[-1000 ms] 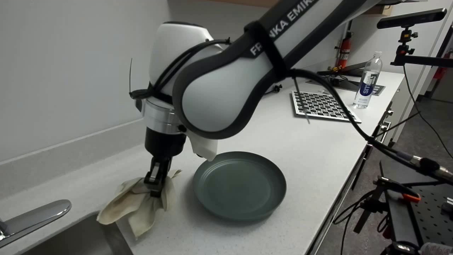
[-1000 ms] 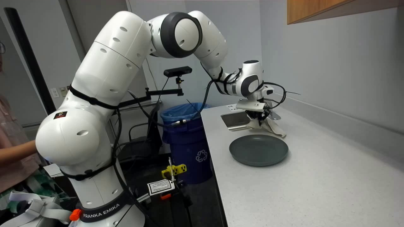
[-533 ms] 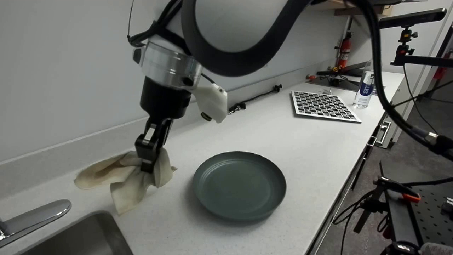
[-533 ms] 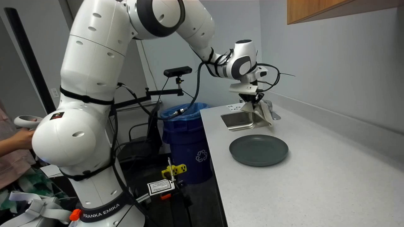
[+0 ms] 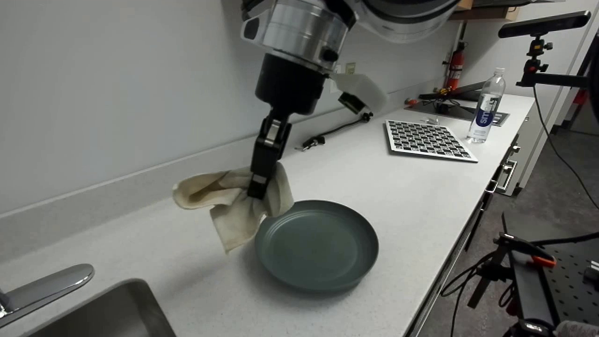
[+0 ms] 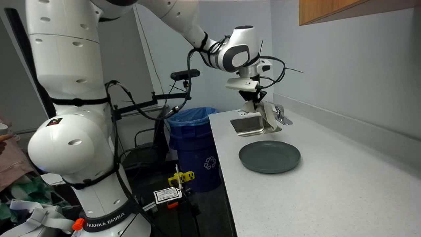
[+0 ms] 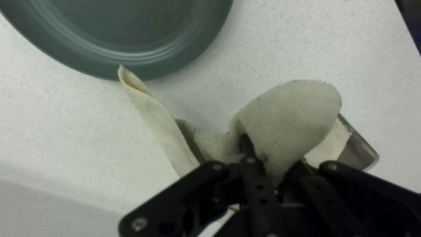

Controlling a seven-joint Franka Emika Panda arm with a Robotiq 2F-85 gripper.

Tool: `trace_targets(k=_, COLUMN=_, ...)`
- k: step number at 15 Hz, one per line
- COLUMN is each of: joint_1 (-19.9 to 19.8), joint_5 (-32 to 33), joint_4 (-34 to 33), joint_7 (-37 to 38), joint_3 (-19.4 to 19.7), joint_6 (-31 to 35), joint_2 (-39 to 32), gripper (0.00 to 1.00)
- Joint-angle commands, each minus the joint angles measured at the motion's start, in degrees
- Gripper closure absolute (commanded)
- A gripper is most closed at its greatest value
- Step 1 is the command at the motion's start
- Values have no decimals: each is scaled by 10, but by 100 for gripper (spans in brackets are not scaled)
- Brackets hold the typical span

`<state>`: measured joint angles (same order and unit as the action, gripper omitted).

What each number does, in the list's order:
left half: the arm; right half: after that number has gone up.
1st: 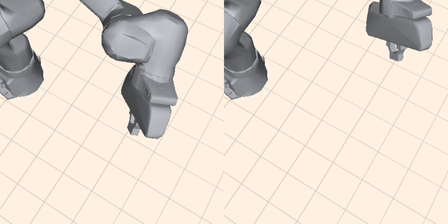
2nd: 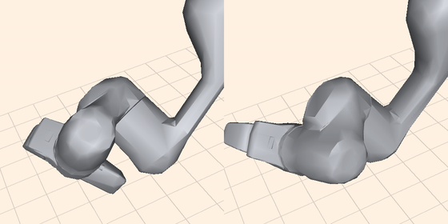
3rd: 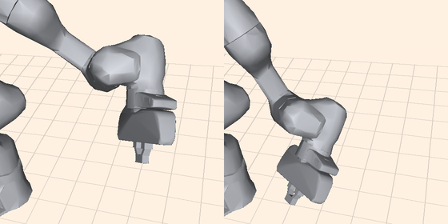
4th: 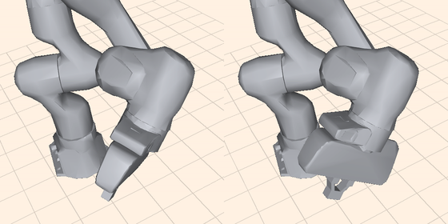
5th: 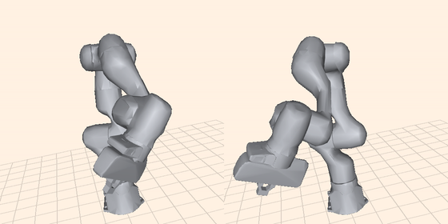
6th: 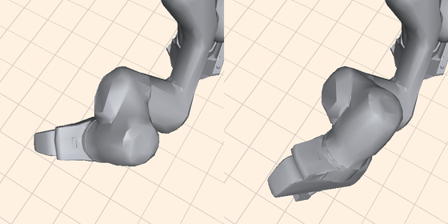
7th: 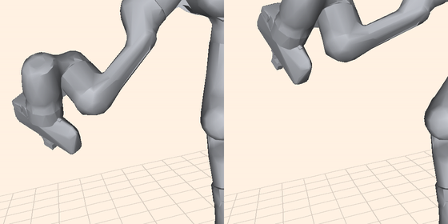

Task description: Pick the cloth and move it to the right on the counter

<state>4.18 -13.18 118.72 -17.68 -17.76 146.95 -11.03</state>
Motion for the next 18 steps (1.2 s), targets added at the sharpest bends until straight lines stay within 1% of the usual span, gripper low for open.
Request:
trace_targets(k=1, joint_1=-4, joint_5=-54, joint_4=107, joint_7=-31, joint_3=16, joint_6=-35, joint_2=128, gripper=98)
trace_targets(k=3, joint_1=7, joint_5=-42, joint_4=146, joint_7=-18, joint_3=40, joint_6=-57, joint_2=184, gripper=98)
trace_targets(k=6, joint_1=7, joint_5=23, joint_4=196, joint_7=20, joint_3=75, joint_6=-96, joint_2=273, gripper=98)
trace_targets(k=9, joint_1=0, joint_5=85, joint_4=219, joint_7=54, joint_3=100, joint_6=-124, joint_2=342, gripper=98)
trace_targets(k=11, joint_1=-4, joint_5=119, joint_4=230, joint_7=78, joint_3=110, joint_6=-121, joint_2=374, gripper=98)
trace_targets(k=13, joint_1=0, joint_5=124, joint_4=241, joint_7=92, joint_3=120, joint_6=-104, joint_2=397, gripper=98)
trace_targets(k=14, joint_1=12, joint_5=116, joint_4=216, joint_7=77, joint_3=126, joint_6=-116, joint_2=359, gripper=98)
trace_targets(k=15, joint_1=12, joint_5=117, joint_4=219, joint_7=78, joint_3=128, joint_6=-116, joint_2=367, gripper=90)
trace_targets(k=18, joint_1=13, joint_5=116, joint_4=220, joint_7=78, joint_3=128, joint_6=-116, joint_2=361, gripper=90)
